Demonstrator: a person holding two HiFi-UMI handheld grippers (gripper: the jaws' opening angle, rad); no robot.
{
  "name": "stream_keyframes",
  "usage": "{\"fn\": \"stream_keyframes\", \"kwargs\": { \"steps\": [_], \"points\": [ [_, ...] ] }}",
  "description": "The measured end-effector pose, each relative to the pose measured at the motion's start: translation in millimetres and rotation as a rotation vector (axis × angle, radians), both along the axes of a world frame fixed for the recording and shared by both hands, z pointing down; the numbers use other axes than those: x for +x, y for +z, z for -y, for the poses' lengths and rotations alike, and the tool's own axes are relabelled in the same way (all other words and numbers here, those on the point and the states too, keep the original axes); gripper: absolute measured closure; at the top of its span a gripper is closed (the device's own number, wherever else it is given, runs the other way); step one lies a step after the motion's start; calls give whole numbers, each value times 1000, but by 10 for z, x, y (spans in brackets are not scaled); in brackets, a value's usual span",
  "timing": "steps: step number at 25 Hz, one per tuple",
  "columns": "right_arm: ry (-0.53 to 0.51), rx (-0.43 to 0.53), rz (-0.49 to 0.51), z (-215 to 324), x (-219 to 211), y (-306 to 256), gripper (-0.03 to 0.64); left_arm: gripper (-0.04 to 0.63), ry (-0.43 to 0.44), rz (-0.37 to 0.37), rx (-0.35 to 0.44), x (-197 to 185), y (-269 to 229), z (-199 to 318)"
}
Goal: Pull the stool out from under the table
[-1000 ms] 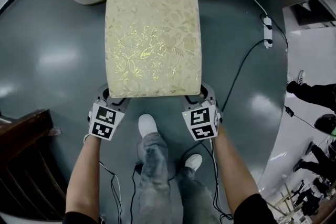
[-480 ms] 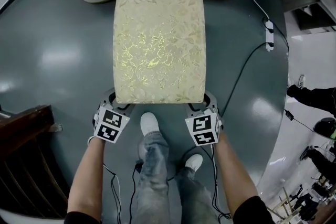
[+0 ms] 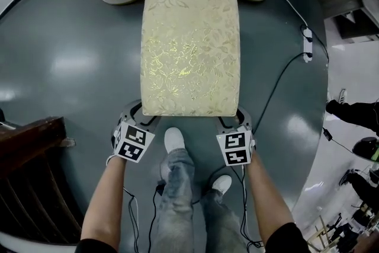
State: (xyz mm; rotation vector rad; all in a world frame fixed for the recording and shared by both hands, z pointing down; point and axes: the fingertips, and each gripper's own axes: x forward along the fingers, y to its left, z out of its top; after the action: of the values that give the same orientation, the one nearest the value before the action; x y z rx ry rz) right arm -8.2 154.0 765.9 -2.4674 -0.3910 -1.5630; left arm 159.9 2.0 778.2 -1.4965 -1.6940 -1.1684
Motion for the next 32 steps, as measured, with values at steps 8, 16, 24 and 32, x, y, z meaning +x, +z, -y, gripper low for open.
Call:
{"fn": "stream_keyframes", "kwargs": {
  "steps": [8, 16, 24, 32],
  "points": [
    [55, 58, -8, 166, -135, -274, 339, 347, -53, 7, 11, -53, -251, 164],
    [87, 74, -24, 273, -152, -572, 414, 428, -135, 14, 5, -74, -547, 220],
    [87, 51, -6, 269, -213, -894, 529, 529, -206, 19, -3, -150, -839, 234],
    [95, 62, -48, 239, -104, -1266, 555, 581, -232, 19, -10, -192, -1174, 202]
  ]
}}
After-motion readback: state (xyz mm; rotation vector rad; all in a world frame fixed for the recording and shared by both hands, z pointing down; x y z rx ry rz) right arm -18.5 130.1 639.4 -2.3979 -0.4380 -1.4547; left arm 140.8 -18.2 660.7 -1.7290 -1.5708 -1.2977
